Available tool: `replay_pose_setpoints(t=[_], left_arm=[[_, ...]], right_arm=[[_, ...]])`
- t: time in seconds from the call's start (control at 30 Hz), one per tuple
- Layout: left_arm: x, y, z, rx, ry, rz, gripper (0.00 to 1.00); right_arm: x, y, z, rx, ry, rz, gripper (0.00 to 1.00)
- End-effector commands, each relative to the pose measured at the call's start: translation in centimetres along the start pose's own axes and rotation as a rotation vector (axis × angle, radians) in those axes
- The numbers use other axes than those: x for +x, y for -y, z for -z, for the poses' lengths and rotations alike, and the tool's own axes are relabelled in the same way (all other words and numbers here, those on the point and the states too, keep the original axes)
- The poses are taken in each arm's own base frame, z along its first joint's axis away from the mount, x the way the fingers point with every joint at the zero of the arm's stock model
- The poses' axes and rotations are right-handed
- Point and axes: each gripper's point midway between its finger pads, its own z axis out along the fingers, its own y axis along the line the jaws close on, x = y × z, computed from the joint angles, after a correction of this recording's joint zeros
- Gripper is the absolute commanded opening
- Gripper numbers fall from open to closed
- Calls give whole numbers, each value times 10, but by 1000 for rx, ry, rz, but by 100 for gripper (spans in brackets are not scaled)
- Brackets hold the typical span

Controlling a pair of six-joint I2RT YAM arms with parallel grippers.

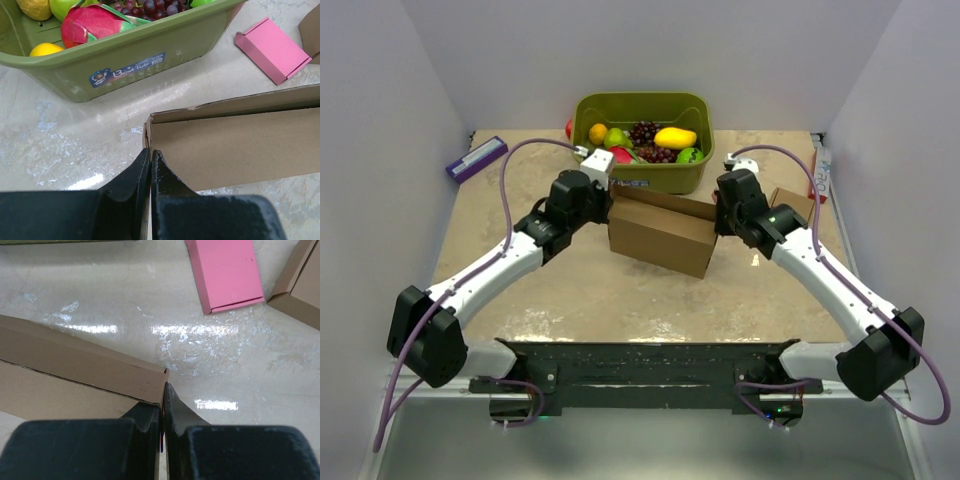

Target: Fold the paper box

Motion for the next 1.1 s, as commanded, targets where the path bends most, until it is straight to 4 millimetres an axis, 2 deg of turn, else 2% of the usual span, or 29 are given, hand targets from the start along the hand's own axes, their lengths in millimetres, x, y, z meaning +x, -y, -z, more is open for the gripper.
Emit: replay_pose_setpoints(t=[0.0, 0.03, 0.17, 0.4, 0.9, 1.07], left_arm=[[21, 14, -3, 47, -102, -26, 0], [21, 12, -3, 35, -110, -26, 0], [19, 7, -2, 4, -108, -18, 0], [19, 2, -5, -15, -128, -11, 0], [12, -4, -5, 1, -115, 27, 0], [13, -5, -6, -1, -117, 30, 0]], right_arm=[[-16, -35, 12, -152, 24, -87, 1], [-16, -34, 15, -156, 28, -93, 10], [-7, -29, 21, -166, 26, -102, 28], [-3, -20, 41, -184, 52, -127, 41], [20, -2, 50, -136, 3, -114, 40], [19, 0, 54, -132, 9, -116, 30]])
